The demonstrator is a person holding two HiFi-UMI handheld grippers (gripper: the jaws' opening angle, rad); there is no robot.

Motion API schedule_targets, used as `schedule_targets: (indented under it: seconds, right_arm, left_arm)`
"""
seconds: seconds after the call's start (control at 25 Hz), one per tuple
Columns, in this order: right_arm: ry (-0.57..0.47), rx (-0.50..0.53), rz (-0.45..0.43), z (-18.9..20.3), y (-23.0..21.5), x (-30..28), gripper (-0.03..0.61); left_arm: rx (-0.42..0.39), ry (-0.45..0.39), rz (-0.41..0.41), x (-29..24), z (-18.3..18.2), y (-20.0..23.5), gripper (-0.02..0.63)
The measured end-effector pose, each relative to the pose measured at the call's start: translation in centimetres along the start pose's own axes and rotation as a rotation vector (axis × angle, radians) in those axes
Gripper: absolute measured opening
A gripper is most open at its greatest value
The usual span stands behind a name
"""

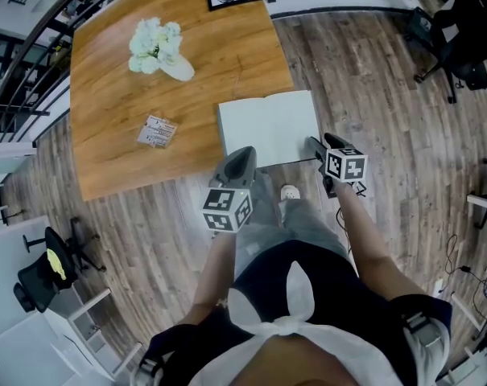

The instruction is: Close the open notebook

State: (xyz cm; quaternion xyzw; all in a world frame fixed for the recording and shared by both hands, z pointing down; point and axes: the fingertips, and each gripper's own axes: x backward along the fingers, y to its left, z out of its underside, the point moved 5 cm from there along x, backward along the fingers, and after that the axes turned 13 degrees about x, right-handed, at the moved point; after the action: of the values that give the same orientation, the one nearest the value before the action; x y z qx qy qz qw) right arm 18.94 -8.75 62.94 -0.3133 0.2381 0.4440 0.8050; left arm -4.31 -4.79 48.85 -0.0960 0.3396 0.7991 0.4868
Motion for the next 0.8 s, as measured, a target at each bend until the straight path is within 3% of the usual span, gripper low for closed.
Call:
schedule_targets:
  seconds: [0.64, 0.8]
  right_arm:
    - [-0.046, -0.143, -0.059, 1.3, -0.7, -0.7, 0.238]
    - [-0.045, -0.13, -0.083, 0.8, -0.3, -0.5, 0.199]
  left_arm:
    - [0.016, 0.003, -0.017, 0.6, 1.4, 0.4, 0.02]
    - [0.014, -0.004, -0.02, 0.8, 1.2, 0.2, 0.02]
